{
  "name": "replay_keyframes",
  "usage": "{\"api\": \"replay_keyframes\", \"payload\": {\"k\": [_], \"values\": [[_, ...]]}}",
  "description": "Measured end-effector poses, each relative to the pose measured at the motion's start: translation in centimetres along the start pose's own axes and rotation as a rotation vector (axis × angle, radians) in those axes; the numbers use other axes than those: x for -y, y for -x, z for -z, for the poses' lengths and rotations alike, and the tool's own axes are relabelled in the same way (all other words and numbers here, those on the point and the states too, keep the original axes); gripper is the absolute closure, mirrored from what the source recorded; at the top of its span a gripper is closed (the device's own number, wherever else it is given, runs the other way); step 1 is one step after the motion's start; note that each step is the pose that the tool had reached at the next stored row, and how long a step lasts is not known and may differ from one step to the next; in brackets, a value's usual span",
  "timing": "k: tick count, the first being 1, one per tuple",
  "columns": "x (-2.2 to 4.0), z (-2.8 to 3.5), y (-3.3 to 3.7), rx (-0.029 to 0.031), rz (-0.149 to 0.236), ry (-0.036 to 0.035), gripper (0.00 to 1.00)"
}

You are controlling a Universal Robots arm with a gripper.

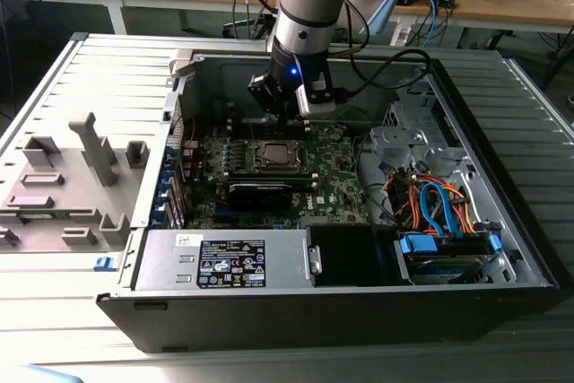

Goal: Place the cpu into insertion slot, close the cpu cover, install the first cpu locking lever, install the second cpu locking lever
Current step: 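Install the first cpu locking lever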

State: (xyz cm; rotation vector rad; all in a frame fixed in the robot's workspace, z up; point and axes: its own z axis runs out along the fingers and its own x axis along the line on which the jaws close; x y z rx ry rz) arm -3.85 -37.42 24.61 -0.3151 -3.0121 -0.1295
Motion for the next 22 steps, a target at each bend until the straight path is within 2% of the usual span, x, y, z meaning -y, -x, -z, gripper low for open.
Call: {"api": "replay_keyframes", "payload": {"k": [3,7,11,14,16,17,18,20,22], "values": [[0.0,0.0,0.0,-0.0017,0.009,0.0042,0.89],[0.0,0.0,0.0,-0.0042,0.03,0.0057,0.89],[0.01,0.0,0.0,-0.0084,0.084,-0.0008,0.89],[0.0,0.0,0.01,-0.0101,0.118,-0.0115,0.89],[0.01,0.0,0.0,-0.0096,0.133,-0.0248,0.89],[0.0,0.0,0.0,-0.0078,0.143,-0.0432,0.89],[0.01,-0.01,0.01,-0.0074,0.157,-0.0543,0.89],[0.01,-0.01,0.01,-0.0082,0.178,-0.06,0.89],[0.01,-0.02,0.01,-0.0111,0.23,-0.0665,0.89]]}}
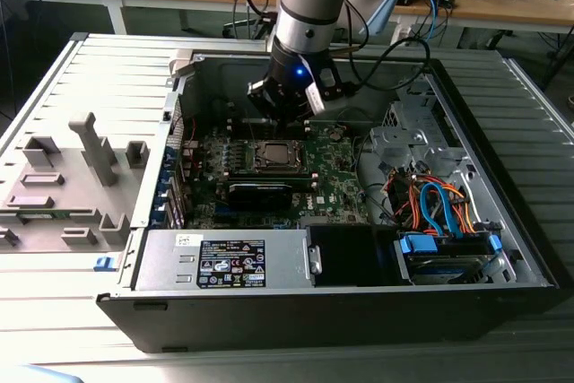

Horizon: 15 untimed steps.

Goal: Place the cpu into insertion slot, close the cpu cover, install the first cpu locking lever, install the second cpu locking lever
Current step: 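Install the first cpu locking lever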

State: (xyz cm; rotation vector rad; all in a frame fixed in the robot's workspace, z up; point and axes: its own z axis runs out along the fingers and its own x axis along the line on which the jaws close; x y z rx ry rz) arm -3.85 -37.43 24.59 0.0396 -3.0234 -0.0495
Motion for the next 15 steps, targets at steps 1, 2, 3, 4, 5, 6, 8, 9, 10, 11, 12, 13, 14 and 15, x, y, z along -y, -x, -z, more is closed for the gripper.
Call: {"api": "replay_keyframes", "payload": {"k": [1,2,3,4,5,6,8,9,10,11,12,13,14,15], "values": [[0.0,0.0,0.0,-0.0004,0.01,-0.0011,0.89],[0.0,0.0,0.0,-0.0003,0.012,-0.0013,0.89],[0.0,0.0,0.0,-0.0004,0.012,-0.0013,0.89],[0.0,0.0,0.0,-0.0004,0.012,-0.0013,0.89],[0.0,0.0,0.0,-0.0004,0.012,-0.0014,0.89],[0.0,-0.01,-0.01,0.0086,0.012,-0.0019,0.89],[0.0,-0.02,0.0,0.038,0.013,-0.0033,0.89],[0.0,-0.02,-0.02,0.0611,0.014,-0.0042,0.89],[0.0,-0.02,-0.03,0.0773,0.014,-0.005,0.89],[0.0,-0.03,-0.04,0.1004,0.015,-0.006,0.89],[0.0,-0.03,-0.05,0.1156,0.015,-0.0065,0.89],[0.0,-0.06,-0.05,0.1253,0.015,-0.0067,0.89],[0.0,-0.06,-0.04,0.1266,0.016,-0.0066,0.89],[0.0,-0.05,-0.04,0.1272,0.016,-0.0068,0.89]]}}
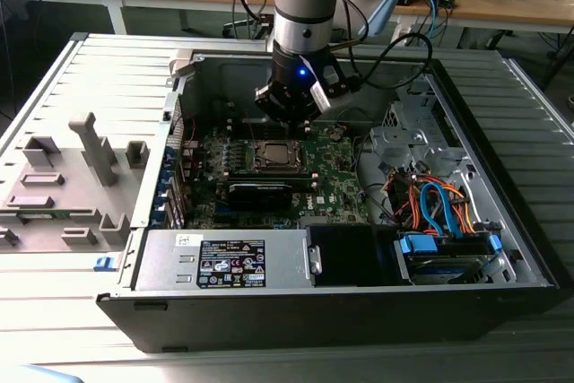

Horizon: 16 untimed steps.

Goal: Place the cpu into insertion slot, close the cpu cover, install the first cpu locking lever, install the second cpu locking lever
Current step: 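Install the first cpu locking lever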

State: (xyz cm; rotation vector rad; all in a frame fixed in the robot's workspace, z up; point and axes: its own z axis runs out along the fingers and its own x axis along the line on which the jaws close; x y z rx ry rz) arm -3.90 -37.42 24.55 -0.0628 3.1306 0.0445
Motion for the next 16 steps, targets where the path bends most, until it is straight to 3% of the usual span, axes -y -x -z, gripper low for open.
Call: {"api": "replay_keyframes", "payload": {"k": [9,12,16], "values": [[0.02,0.02,-0.01,0.0026,0.0,-0.0012,0.89],[0.02,0.01,-0.01,0.0021,0.0,-0.0136,0.89],[0.02,0.01,-0.01,0.002,0.0,-0.0149,0.89]]}}
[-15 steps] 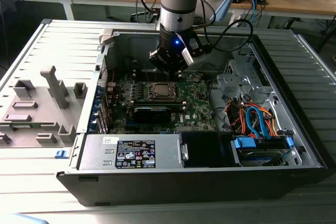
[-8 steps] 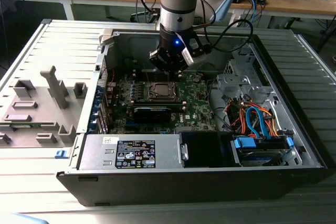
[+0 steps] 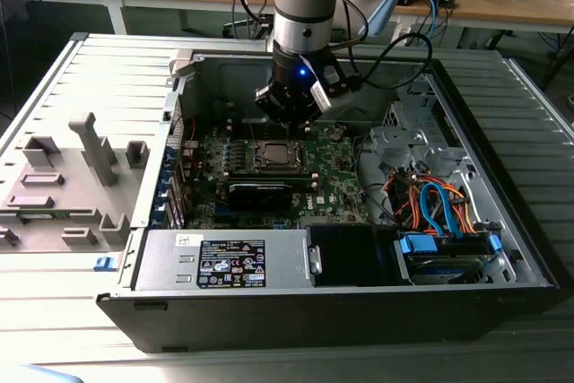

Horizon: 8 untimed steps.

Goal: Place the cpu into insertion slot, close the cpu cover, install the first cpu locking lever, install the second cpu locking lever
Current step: 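Install the first cpu locking lever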

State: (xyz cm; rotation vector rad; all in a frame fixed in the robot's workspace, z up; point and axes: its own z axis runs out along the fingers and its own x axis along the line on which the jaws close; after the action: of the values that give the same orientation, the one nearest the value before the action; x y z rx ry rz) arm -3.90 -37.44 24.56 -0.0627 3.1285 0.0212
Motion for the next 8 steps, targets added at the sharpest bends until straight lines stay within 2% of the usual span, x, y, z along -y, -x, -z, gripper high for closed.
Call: {"api": "replay_keyframes", "payload": {"k": [8], "values": [[-0.01,0.07,-0.12,0.0004,0.0,-0.0002,0.89]]}}
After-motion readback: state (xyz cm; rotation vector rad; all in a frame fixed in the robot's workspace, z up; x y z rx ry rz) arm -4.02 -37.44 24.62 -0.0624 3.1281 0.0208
